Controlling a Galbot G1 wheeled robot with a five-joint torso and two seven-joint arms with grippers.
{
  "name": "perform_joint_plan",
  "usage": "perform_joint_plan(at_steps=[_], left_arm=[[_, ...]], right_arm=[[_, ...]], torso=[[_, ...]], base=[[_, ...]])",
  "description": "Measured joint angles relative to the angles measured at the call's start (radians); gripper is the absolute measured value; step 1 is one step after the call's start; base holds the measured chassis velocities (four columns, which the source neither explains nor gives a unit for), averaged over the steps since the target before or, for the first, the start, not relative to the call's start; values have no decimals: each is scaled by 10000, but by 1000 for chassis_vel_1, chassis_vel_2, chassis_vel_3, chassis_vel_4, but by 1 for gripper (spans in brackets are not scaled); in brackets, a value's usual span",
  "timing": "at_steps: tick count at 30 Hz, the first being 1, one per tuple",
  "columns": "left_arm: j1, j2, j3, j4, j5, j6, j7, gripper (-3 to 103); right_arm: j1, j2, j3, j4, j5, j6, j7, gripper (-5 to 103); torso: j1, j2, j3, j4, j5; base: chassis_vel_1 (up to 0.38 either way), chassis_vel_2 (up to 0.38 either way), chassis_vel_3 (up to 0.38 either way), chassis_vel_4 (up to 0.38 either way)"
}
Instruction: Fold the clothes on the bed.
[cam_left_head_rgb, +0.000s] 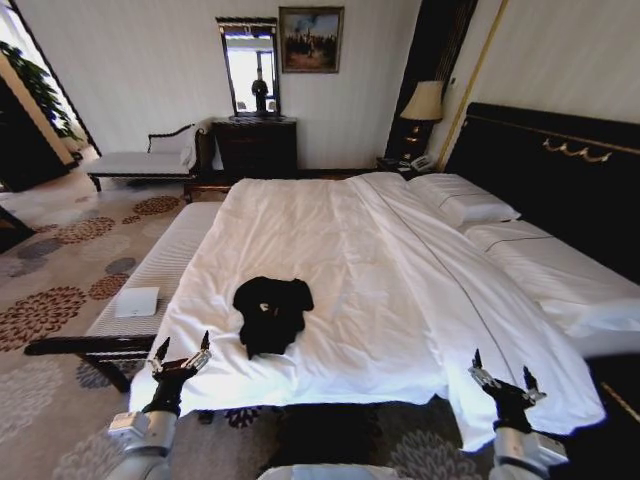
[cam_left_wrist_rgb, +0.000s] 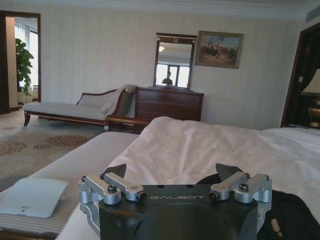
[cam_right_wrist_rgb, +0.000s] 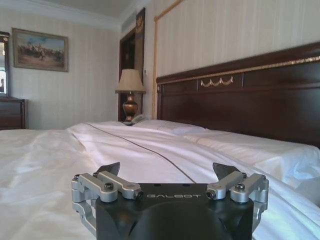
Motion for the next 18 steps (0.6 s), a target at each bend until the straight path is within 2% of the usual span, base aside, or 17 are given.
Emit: perform_joint_plan(at_steps=[4,7,10,18], left_arm=[[-24,-3,75,-28,68,37,-31,100],[-32,-1,125,-49,116,58,-40,100],[-39,14,145,-60,135,74,-41,100],[-36,20,184,-99,150,124,-88,100]], right_arm=[[-29,115,4,-377,86,480,-217,100],[-128,136,2,-514,714,872,-757,100],[-138,122,41,-534,969,906,-1006,100],[-100,56,154,-694,1066,865,-1114,100]], torso=[[-1,1,-1,-2,7],[-3,1,0,-1,15],[-2,0,1,-3,23],[-2,0,1,-1,12]], base=[[85,77,-73,-111],[36,14,-6,-10],[-67,-27,48,13],[-89,75,87,-54]])
